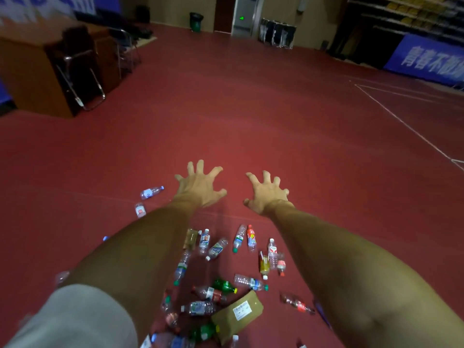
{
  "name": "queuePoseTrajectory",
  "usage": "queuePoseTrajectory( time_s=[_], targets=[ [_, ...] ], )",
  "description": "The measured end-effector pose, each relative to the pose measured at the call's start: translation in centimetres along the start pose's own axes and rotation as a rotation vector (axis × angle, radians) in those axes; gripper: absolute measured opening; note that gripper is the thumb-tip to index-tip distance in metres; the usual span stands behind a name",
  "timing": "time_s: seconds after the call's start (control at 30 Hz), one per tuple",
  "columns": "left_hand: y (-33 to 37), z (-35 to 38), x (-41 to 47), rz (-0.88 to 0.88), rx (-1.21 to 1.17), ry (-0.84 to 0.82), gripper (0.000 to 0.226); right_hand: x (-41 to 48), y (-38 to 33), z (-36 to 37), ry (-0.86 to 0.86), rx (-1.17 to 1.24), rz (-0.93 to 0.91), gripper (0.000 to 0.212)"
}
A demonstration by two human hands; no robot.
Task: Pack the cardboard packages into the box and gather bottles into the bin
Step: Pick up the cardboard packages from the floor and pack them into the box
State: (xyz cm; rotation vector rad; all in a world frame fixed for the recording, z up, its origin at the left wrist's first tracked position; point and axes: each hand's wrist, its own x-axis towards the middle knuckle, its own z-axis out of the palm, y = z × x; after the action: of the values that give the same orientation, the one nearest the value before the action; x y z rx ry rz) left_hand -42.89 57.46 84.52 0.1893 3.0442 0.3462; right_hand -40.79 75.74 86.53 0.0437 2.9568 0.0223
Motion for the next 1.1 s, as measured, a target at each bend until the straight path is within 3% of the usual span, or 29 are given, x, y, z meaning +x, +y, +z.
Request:
queuePoseTrajectory(
  time_s=[0.33, 0.53, 0.73, 1.1],
  targets=[
    [1.7, 2.7, 1.0, -0.126, -0.033, 0.009, 0.073, 5.8, 2.6, 2.2, -0.040, -0.015, -0.179, 0.081],
    [2.4, 10.6, 3.2, -0.237, -0.007, -0.021, 0.075, 11.2, 4.2, 9.5, -0.040, 0.022, -0.302, 0.081],
    [0.9, 26.3, 4.3, -0.263, -0.001, -0.027, 0.076, 14.8, 5.1, 25.4, -0.070, 0.032, -0.334, 0.081],
    [-4.9, 63.9, 6.3, -0.224, 0.051, -0.157, 0.085, 21.0, 9.2, 61.3, -0.134, 0.074, -0.263, 0.086]
  ],
)
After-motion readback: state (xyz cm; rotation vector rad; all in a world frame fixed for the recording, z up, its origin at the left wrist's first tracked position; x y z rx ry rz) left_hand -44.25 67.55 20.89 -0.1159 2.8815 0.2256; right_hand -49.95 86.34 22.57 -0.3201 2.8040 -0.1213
